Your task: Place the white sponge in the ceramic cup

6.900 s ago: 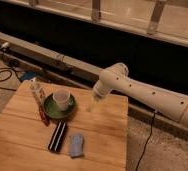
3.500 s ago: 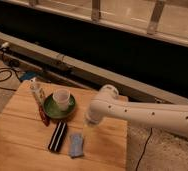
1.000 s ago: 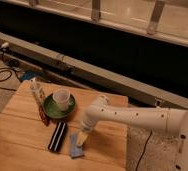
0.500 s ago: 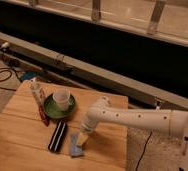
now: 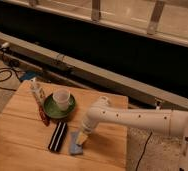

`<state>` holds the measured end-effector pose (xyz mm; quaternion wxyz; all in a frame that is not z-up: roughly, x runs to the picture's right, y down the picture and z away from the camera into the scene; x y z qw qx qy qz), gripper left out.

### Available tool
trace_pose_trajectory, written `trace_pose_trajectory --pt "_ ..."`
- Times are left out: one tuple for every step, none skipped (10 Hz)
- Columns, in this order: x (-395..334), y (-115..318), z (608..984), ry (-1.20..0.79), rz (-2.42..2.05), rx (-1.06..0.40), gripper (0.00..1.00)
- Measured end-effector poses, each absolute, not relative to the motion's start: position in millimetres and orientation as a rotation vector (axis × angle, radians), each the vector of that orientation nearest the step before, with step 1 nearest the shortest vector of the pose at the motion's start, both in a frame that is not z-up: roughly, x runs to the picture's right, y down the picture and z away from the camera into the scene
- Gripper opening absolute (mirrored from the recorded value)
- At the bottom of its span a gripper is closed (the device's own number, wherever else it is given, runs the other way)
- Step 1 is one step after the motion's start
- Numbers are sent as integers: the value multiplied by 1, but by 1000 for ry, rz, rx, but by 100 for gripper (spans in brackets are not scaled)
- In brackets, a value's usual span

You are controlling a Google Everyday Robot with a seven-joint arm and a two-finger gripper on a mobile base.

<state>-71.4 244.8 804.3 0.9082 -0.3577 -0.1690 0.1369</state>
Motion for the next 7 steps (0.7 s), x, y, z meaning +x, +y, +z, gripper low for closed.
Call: trace_pose_trajectory --pt "-72 245 804 -349 281 -738 0" --pt "-72 244 804 -350 282 -737 0" --pt "-72 243 804 -352 283 -734 0" --pt "-71 242 804 -348 280 -733 0" --pt "-68 238 802 -335 267 -727 0" --pt "-64 222 798 -323 258 -707 0" --pt "-60 206 791 -317 254 -692 0"
